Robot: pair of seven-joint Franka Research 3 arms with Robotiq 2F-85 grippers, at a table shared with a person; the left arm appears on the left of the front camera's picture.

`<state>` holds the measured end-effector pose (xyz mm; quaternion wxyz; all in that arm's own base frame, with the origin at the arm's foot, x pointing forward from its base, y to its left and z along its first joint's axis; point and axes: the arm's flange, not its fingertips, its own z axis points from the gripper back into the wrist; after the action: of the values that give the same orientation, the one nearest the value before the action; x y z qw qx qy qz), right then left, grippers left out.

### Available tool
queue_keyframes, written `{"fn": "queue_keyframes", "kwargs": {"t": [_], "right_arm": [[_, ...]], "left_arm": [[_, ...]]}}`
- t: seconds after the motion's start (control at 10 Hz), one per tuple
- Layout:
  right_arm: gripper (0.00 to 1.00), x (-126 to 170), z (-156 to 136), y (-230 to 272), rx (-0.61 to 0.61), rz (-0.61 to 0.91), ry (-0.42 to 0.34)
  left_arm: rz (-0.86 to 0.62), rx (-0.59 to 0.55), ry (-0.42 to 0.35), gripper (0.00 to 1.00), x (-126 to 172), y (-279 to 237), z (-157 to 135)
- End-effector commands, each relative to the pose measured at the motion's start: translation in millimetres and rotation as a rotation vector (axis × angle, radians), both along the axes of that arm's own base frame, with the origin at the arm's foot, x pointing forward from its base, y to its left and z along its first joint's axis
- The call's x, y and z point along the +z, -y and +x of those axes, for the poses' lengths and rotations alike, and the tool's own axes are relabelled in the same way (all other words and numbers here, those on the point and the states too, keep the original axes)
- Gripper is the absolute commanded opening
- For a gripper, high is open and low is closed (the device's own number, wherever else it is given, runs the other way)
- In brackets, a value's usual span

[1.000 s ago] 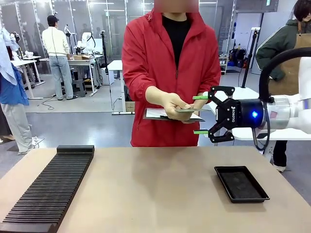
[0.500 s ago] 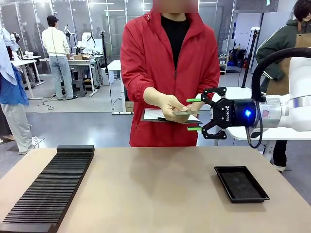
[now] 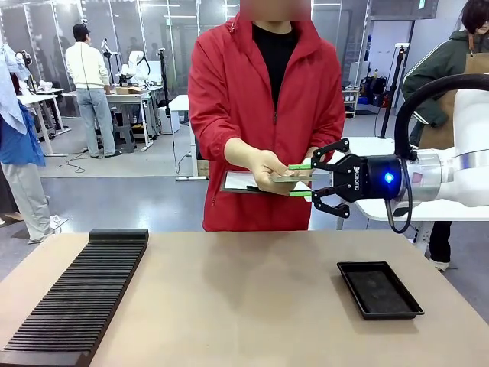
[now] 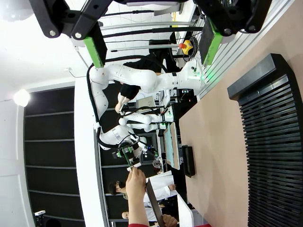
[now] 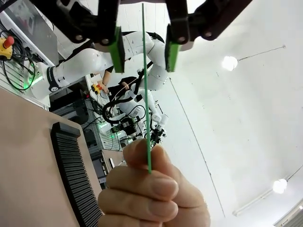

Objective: Inspect the PCB.
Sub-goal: Pick up the Blank PCB that the human is holding.

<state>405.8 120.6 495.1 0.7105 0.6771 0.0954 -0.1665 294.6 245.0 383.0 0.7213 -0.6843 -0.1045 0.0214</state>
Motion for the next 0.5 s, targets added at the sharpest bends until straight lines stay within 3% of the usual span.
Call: {"fn": "queue_keyframes", "kwargs": {"t": [0.0, 0.1, 0.2, 0.4], "right_arm": [[0.14, 2.6, -2.3, -3.8, 0.003, -0.002, -0.025], [0.18, 3.3, -3.6, -5.4, 0.006, -0.006, -0.022], [0.0, 3.6, -4.8, -5.6, 0.006, -0.008, -0.02], [0.0, 4.1, -5.9, -5.5, 0.002, -0.009, -0.019]], "left_arm": [[0.007, 0.003, 0.0, 1.0, 0.5, -0.8, -0.9], [0.007, 0.003, 0.0, 1.0, 0.5, -0.8, -0.9], [0.007, 0.003, 0.0, 1.0, 0.5, -0.8, -0.9], [0.007, 0.003, 0.0, 1.0, 0.5, -0.8, -0.9]]}}
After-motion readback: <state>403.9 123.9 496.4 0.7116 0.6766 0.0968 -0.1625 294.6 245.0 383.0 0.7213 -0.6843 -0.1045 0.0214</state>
